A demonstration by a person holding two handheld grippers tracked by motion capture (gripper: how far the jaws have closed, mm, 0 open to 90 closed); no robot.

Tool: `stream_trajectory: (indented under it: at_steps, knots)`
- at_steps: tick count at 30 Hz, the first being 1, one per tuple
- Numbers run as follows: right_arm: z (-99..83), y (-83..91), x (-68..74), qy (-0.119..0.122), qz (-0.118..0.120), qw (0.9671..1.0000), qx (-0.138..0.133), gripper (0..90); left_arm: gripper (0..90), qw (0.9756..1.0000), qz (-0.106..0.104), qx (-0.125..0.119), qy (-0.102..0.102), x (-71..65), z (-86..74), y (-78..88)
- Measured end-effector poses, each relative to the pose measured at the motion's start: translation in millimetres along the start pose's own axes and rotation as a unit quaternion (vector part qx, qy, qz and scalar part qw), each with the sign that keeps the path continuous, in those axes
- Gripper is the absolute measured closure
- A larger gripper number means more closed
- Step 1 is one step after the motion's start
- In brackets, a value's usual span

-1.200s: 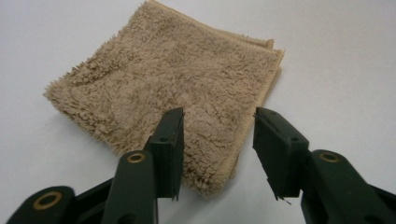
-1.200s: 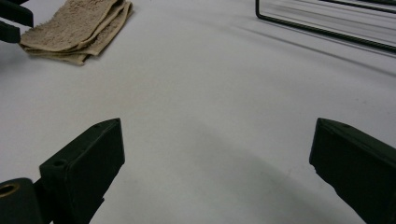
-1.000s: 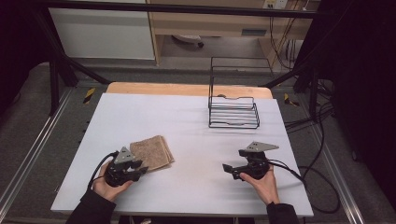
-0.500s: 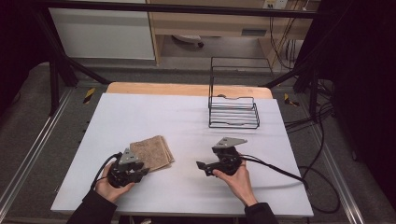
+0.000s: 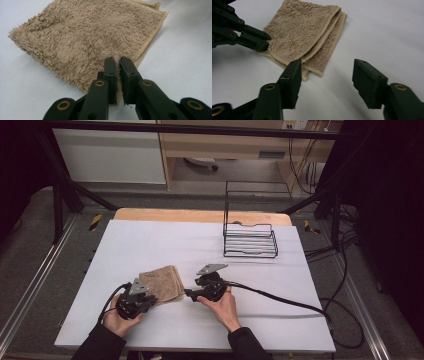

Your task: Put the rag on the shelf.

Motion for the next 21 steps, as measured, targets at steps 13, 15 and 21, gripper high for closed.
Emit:
stream_trajectory:
  at_steps: [13,15,21]
  knots:
    - [-2.6,-20.5,3.2,0.012,0.0,0.9997,0.022,69.0,77.6,0.9998,-0.003,-0.018,0.006,-1.5,2.2,1.7]
    - [-0.9,-17.8,3.9,0.016,0.0,0.9997,0.019,63.6,70.9,0.9998,-0.004,-0.014,0.009,-3.8,1.3,0.0]
    - [4.3,-15.2,7.3,0.011,0.007,0.9999,0.004,57.0,80.4,0.9999,0.015,-0.004,-0.001,-3.1,0.6,-1.7]
Point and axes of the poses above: each handheld gripper's, and its own axes: y roughly backward along the jaws, z roughly out of its top, x roughly to its left, the point moved 10 cm from there along -y, roughly forward along the jaws, and after that the axes turned 8 degrees about z, right-handed, at the moved point
